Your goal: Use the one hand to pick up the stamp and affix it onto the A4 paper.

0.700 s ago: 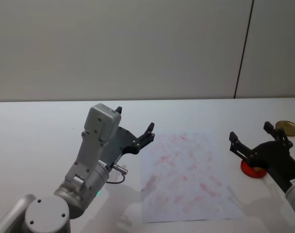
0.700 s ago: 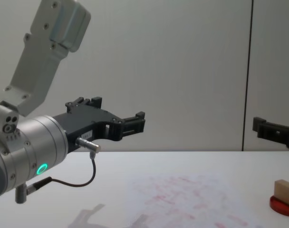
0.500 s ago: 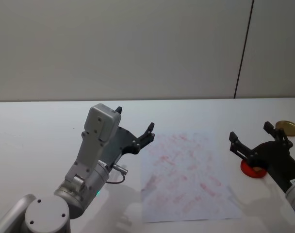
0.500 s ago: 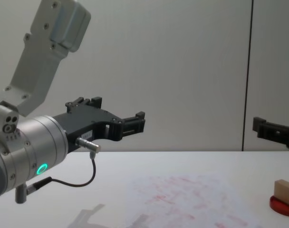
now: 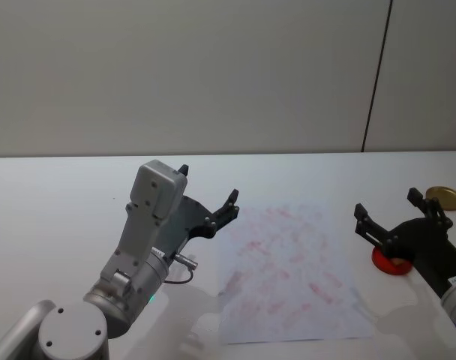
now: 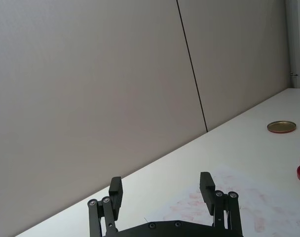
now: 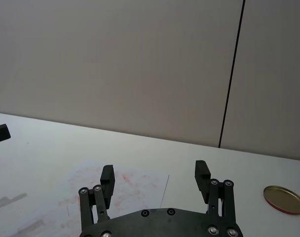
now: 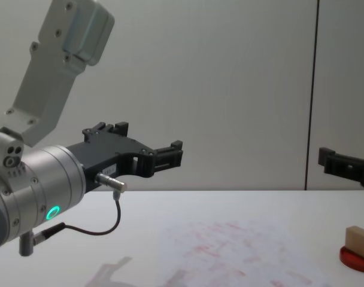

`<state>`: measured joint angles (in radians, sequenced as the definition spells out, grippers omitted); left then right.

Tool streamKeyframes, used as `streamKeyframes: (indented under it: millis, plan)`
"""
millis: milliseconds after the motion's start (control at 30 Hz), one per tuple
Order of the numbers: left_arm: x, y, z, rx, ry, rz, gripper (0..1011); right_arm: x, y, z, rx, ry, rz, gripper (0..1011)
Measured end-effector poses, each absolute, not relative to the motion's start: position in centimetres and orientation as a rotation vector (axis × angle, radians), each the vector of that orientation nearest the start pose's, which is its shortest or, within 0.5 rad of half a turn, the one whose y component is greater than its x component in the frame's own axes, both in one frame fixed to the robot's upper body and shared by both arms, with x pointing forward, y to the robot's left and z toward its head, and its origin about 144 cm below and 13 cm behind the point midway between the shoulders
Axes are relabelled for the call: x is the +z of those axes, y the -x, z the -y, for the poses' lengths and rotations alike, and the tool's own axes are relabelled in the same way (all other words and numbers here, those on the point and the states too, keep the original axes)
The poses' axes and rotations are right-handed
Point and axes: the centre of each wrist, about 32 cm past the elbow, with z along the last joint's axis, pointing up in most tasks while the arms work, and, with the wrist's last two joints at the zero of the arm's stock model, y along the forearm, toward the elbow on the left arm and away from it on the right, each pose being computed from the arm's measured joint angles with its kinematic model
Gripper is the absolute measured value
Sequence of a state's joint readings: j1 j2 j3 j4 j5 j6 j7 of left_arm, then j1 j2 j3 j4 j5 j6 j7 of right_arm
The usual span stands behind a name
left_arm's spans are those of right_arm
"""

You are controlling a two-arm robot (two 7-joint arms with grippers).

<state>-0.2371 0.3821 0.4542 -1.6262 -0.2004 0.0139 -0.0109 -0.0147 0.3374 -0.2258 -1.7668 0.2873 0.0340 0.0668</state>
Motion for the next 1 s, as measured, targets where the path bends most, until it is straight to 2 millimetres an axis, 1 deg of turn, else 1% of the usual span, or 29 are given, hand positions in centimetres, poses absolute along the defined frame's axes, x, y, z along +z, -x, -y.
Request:
streamKeyframes:
  millis: [200,433,700,1000]
  plan:
    - [120.4,-49.2,-19.8,1.124,-0.061,0.268,993,118.8,-44.4,23.8,-1.229,-0.024,0.074,1001]
    - [120.4,-49.2,-19.8,1.124,-0.061,0.268,993,118.7,-44.9,24.2,-1.22,-0.006,0.057,1001]
    - [120.4,-49.2,-19.8,1.124,-0.061,0.268,993,118.0,-45.9,25.0,-1.209,0.044,0.011,1001]
    - [120.4,-49.2,-19.8,1.124,-0.061,0.268,993,117.1,-46.6,25.5,-1.208,0.09,-0.026,1001]
